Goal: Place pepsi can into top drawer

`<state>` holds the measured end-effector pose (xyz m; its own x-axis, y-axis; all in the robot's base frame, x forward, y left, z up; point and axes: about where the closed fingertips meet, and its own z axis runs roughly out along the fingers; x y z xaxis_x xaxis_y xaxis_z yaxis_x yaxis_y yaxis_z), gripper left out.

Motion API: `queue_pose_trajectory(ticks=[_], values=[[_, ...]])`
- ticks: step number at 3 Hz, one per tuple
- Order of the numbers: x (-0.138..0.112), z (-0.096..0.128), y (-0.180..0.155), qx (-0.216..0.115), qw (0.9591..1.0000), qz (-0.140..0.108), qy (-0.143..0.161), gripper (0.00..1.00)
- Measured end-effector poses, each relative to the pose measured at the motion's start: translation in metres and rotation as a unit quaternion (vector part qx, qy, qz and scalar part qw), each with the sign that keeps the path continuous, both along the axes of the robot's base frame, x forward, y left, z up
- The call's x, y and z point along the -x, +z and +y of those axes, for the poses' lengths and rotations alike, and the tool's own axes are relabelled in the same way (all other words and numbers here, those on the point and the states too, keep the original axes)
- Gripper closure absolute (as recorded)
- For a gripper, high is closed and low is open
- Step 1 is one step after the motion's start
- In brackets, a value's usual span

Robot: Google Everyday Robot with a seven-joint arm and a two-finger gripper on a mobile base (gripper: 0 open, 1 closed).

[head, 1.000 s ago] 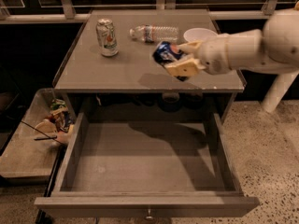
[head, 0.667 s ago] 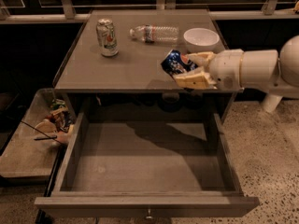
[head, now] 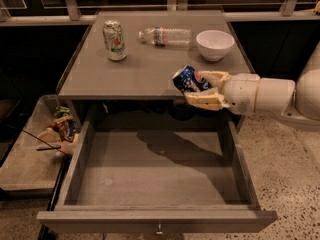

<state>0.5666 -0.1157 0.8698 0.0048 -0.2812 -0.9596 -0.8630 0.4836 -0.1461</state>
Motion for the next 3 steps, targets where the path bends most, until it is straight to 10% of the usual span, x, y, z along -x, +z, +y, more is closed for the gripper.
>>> queue_pose_trajectory(ticks=[3], values=[[0.031,0.077,-0.08,-0.128,0.9904,0.05,-0.011,1.0]])
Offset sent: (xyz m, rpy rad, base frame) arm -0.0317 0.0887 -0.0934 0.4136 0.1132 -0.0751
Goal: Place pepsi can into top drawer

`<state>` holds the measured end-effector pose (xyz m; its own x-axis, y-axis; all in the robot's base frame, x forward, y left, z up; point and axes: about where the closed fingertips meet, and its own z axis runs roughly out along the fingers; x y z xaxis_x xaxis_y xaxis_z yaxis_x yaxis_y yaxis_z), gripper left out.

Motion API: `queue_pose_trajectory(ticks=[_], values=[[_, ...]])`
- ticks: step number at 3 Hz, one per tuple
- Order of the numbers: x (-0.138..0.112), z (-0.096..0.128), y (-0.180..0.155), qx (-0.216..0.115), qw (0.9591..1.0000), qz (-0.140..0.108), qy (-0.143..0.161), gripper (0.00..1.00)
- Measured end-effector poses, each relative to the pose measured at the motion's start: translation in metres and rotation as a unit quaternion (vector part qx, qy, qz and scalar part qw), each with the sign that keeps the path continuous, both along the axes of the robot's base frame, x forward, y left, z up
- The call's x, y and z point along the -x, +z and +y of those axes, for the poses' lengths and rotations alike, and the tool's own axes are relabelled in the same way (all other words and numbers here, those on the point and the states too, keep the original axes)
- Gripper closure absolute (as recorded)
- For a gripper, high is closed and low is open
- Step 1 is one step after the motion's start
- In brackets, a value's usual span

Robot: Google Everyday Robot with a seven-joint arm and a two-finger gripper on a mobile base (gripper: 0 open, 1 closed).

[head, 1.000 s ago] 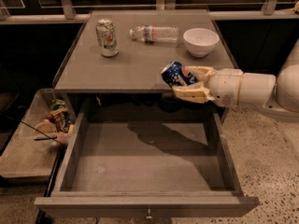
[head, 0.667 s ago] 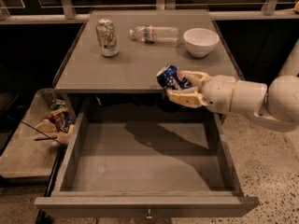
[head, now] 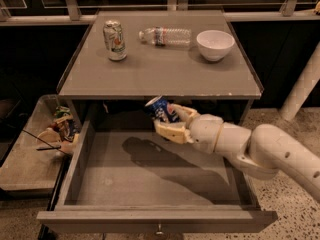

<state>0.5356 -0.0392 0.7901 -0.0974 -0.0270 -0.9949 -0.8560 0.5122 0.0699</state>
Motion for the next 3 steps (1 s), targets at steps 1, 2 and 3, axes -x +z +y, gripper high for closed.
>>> queue_pose_trajectory(ticks=[1,2,3], values=[[0.011,0.01,-0.022,0.035,0.9992,0.013,0.012,1.0],[0.012,-0.018,-0.031,0.104,0.9945,0.004,-0.003,1.0],[0.008,-0.064,-0.031,0.163,0.9865,-0.015,-0.012,1.0]])
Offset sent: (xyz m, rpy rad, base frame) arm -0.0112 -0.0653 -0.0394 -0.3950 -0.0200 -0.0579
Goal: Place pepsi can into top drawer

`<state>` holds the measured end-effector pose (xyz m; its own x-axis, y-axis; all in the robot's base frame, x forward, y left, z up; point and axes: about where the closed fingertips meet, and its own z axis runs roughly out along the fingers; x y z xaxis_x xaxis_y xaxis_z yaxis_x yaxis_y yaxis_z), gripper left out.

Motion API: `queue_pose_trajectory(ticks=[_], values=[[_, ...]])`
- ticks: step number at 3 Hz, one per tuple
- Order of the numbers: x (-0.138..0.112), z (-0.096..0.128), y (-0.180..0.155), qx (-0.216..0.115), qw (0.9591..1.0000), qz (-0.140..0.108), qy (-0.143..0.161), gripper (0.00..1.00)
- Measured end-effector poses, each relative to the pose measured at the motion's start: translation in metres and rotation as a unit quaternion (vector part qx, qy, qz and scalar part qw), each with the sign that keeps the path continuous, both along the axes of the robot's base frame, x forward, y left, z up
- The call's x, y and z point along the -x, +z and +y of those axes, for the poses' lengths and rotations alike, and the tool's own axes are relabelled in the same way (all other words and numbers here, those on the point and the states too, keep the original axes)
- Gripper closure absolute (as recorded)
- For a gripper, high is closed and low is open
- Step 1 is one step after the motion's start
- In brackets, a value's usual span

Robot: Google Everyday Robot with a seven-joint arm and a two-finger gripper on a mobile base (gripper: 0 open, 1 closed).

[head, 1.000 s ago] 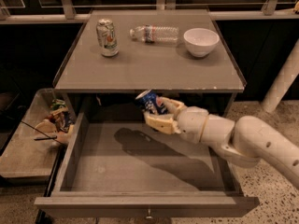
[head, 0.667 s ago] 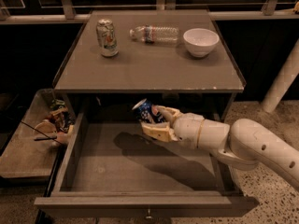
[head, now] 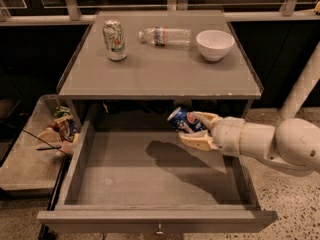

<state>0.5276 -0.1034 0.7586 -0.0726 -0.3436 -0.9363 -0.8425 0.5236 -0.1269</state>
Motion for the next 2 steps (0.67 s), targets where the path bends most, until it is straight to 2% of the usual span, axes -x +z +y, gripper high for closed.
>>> queue_pose_trajectory(ticks=[1,2], values=[[0.0,-0.034,0.002,0.016,0.9997,-0.003,0.016,1.0],[0.002,-0.05,0.004,0.012,0.9981,0.013,0.059,1.0]])
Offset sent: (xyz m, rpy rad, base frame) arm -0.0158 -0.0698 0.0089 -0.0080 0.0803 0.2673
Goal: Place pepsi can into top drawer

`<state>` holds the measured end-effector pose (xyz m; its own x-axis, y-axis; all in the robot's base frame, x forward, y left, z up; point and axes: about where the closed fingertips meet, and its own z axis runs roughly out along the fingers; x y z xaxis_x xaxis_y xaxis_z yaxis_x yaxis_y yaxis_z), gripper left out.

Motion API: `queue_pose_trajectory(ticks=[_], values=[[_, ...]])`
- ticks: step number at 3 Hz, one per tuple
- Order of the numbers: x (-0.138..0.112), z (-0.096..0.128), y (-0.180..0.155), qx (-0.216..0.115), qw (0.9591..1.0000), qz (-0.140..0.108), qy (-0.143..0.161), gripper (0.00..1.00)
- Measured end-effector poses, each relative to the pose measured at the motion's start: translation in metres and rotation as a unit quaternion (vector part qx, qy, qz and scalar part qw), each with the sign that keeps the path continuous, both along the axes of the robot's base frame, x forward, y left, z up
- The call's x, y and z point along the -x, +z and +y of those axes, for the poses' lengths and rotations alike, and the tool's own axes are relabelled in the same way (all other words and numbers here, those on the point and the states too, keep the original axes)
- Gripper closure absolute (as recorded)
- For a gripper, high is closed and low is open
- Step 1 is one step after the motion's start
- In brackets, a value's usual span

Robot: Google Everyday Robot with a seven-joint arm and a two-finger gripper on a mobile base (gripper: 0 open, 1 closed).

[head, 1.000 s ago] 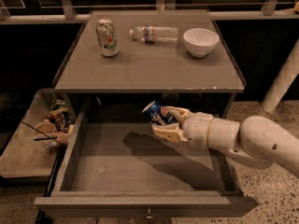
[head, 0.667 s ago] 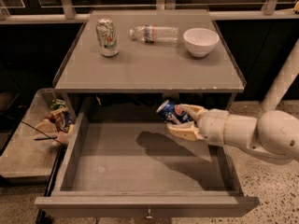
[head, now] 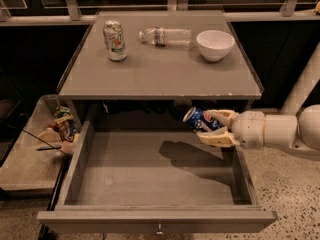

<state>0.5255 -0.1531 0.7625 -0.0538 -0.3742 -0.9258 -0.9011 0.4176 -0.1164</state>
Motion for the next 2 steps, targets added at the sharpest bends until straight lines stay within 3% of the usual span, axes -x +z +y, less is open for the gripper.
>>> queue_pose_trajectory(ticks=[1,2], values=[[0.0122,0.0058,0.0025,-0.004,0.9996,0.007,0.028,1.0],[0.0078,0.0111,0.0032,0.031,0.9985,0.02,0.041,1.0]])
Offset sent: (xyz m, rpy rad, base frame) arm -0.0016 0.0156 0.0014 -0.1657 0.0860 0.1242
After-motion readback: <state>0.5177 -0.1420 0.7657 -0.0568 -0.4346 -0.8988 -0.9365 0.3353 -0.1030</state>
